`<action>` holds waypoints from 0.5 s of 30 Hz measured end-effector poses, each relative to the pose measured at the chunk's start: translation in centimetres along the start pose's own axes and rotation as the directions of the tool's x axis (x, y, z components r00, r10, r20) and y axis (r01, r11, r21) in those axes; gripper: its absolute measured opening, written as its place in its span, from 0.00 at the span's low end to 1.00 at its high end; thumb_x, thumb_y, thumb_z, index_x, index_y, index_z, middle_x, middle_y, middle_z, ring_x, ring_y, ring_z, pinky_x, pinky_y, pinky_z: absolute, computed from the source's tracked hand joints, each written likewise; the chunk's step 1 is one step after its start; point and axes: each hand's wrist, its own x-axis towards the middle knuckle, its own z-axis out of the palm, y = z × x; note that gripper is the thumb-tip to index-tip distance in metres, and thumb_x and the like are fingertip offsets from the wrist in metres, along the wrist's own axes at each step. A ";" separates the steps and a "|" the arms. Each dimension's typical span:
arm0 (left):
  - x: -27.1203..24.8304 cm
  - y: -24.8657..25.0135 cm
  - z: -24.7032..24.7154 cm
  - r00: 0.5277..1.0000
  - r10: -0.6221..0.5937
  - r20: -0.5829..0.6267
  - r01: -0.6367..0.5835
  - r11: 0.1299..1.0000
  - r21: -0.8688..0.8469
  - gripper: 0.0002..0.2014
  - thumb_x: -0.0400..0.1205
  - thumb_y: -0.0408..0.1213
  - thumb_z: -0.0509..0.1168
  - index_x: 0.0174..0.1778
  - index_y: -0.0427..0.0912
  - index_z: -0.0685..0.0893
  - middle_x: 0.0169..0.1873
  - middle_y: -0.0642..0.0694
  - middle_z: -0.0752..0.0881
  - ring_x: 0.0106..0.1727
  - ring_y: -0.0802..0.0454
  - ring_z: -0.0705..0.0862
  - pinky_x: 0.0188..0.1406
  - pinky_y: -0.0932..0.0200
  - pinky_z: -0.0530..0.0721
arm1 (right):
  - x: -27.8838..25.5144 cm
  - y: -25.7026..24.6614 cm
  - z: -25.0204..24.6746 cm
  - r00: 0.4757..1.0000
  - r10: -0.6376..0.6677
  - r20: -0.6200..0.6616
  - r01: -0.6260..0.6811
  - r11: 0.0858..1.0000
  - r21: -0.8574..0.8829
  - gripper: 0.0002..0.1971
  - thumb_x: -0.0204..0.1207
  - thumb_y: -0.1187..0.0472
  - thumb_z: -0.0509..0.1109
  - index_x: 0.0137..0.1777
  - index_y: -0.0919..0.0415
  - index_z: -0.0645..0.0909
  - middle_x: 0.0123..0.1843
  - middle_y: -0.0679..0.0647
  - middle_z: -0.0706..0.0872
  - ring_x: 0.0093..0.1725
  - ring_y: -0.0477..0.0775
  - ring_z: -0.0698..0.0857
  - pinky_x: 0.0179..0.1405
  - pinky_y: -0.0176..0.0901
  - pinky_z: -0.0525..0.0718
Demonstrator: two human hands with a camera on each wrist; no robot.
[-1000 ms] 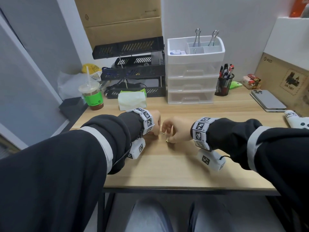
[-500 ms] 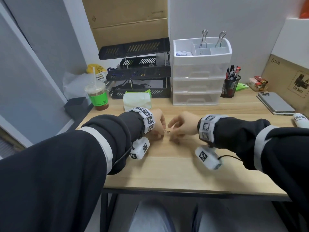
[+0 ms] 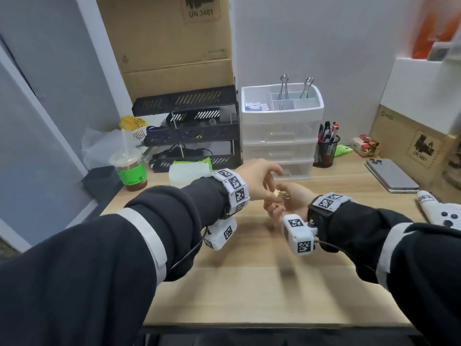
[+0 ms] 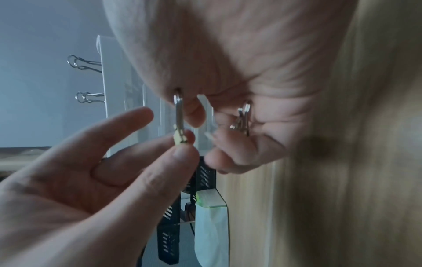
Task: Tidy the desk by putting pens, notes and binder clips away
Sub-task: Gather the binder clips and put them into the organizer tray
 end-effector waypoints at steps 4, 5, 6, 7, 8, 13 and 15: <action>2.5 0.3 -0.7 0.999 0.017 -0.043 -0.016 1.000 0.008 0.23 0.73 0.36 0.78 0.65 0.45 0.84 0.39 0.54 0.93 0.42 0.62 0.90 0.50 0.61 0.88 | -1.2 -2.5 -0.6 0.998 -0.064 0.028 0.064 0.998 0.007 0.17 0.86 0.51 0.56 0.46 0.64 0.76 0.31 0.55 0.75 0.21 0.46 0.73 0.10 0.29 0.65; 3.0 0.4 -0.9 0.998 0.018 -0.068 -0.017 1.000 0.017 0.22 0.73 0.37 0.77 0.65 0.45 0.85 0.40 0.54 0.92 0.42 0.62 0.89 0.50 0.62 0.87 | -1.6 -3.1 -0.5 0.997 -0.072 0.027 0.072 0.997 0.001 0.15 0.87 0.53 0.57 0.45 0.63 0.75 0.30 0.53 0.74 0.19 0.45 0.72 0.09 0.28 0.62; 3.5 0.3 -1.2 0.994 0.015 -0.107 -0.011 0.999 0.033 0.21 0.74 0.39 0.76 0.64 0.45 0.85 0.42 0.55 0.91 0.42 0.61 0.87 0.49 0.63 0.85 | -1.9 -3.6 -0.6 0.997 -0.081 0.014 0.081 0.997 -0.020 0.13 0.87 0.55 0.57 0.43 0.62 0.75 0.29 0.52 0.73 0.18 0.44 0.71 0.09 0.27 0.59; 4.1 0.2 -1.6 0.987 0.005 -0.159 0.003 0.999 0.048 0.20 0.75 0.41 0.75 0.63 0.46 0.85 0.44 0.55 0.90 0.44 0.59 0.86 0.51 0.62 0.85 | -2.2 -4.4 -0.7 0.995 -0.095 -0.006 0.095 0.994 -0.050 0.12 0.87 0.58 0.58 0.43 0.62 0.75 0.29 0.52 0.73 0.18 0.43 0.70 0.10 0.27 0.58; 4.8 0.0 -2.1 0.978 -0.012 -0.210 0.025 0.998 0.059 0.19 0.76 0.43 0.74 0.63 0.47 0.85 0.47 0.55 0.88 0.48 0.57 0.85 0.55 0.58 0.85 | -2.6 -5.4 -0.8 0.992 -0.116 -0.038 0.113 0.990 -0.085 0.11 0.86 0.61 0.57 0.43 0.63 0.74 0.29 0.52 0.73 0.19 0.43 0.69 0.10 0.27 0.59; 7.7 -1.7 -6.3 0.899 -0.113 -0.422 0.241 0.934 0.264 0.25 0.77 0.44 0.67 0.71 0.44 0.77 0.66 0.42 0.76 0.70 0.42 0.72 0.70 0.48 0.74 | -6.4 -12.7 0.0 0.937 -0.291 -0.195 0.234 0.933 -0.272 0.08 0.85 0.70 0.52 0.52 0.68 0.74 0.36 0.57 0.75 0.26 0.47 0.71 0.14 0.31 0.72; 9.0 -2.3 -7.9 0.858 -0.067 -0.510 0.278 0.894 0.350 0.25 0.76 0.43 0.66 0.70 0.40 0.76 0.66 0.39 0.74 0.69 0.40 0.71 0.69 0.47 0.75 | -8.1 -16.3 0.8 0.911 -0.343 -0.229 0.259 0.908 -0.328 0.10 0.86 0.71 0.50 0.50 0.68 0.74 0.36 0.56 0.74 0.27 0.47 0.71 0.13 0.31 0.74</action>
